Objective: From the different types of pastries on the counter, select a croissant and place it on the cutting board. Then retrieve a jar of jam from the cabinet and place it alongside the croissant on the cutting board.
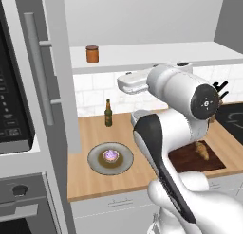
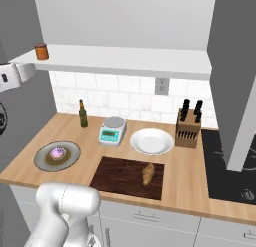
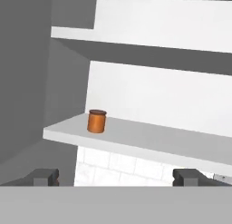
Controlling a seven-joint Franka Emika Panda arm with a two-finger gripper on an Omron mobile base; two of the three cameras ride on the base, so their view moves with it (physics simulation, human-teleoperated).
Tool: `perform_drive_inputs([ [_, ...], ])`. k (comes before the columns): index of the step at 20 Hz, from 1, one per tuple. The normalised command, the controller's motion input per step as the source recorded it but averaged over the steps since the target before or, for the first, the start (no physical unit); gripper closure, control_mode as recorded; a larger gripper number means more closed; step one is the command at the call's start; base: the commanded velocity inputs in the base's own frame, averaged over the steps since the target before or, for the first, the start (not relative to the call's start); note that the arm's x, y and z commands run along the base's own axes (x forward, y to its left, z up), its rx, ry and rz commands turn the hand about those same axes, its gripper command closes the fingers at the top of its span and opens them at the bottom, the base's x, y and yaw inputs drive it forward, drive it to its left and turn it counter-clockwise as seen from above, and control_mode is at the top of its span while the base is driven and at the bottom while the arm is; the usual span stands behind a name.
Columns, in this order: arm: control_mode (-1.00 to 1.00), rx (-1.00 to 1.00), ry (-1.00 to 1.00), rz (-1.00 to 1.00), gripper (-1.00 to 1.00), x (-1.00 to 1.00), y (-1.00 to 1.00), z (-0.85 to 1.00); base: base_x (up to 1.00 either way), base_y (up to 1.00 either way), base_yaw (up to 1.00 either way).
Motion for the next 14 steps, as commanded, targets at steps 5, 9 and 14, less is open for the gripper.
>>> perform_drive_inputs([
  [5,-1.00,0.12,0.07,0.11,-1.00,0.39,-0.02,0.07,0.00,0.00,0.00],
  [9,-1.00,0.00,0.01,0.00,-1.00,0.03,0.00,0.00,0.00,0.00,0.00],
  [14,-1.00,0.00,0.10,0.01,-1.00,0.49,0.00,0.00,0.00,0.00,0.00],
])
